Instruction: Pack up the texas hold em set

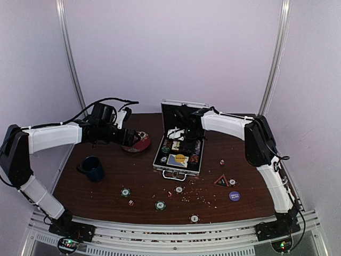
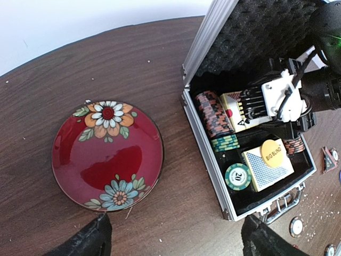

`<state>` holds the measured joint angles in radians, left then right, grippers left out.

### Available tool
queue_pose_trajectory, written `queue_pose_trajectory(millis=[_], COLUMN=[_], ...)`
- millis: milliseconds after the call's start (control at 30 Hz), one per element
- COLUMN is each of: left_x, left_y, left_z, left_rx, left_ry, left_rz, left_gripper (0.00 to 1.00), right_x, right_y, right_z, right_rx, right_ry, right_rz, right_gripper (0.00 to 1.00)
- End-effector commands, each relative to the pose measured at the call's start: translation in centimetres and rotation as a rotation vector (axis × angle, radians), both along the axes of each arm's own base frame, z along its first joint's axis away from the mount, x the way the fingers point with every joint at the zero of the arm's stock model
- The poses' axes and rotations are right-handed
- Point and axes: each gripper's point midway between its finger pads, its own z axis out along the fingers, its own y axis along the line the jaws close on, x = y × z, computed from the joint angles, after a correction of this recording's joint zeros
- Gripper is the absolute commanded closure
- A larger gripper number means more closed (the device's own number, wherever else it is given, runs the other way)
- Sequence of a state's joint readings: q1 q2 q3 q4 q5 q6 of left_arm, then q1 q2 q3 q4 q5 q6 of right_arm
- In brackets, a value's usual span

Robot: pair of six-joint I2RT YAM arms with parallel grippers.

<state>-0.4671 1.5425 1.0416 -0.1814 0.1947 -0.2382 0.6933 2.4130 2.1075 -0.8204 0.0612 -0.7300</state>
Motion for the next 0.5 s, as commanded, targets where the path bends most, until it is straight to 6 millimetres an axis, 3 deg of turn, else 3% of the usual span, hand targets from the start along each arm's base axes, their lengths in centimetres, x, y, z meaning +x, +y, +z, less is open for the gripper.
queue_pose_trajectory(millis=[0, 200, 467], left_x=[0.3, 0.4, 0.4], left_y=[-0.1, 0.0, 0.0], left_z=[1.3, 1.4, 1.1], left_rx=[-0.038, -0.035, -0.028], left_ry=[-0.041, -0.045, -0.041], left_rz=[-0.002, 0.002, 0.003], left_gripper=[0.14, 0.14, 0.14], right_x=[-0.2, -0.3, -0.5], right_y=[-0.6, -0.3, 0.2], right_z=[3.4, 4.8, 8.5], right_rx=[0.011, 0.037, 0.115], right_ry=[-0.024, -0.035, -0.089], right_rz=[0.002, 0.010, 0.024], right_gripper=[0.21, 0.22, 0.25])
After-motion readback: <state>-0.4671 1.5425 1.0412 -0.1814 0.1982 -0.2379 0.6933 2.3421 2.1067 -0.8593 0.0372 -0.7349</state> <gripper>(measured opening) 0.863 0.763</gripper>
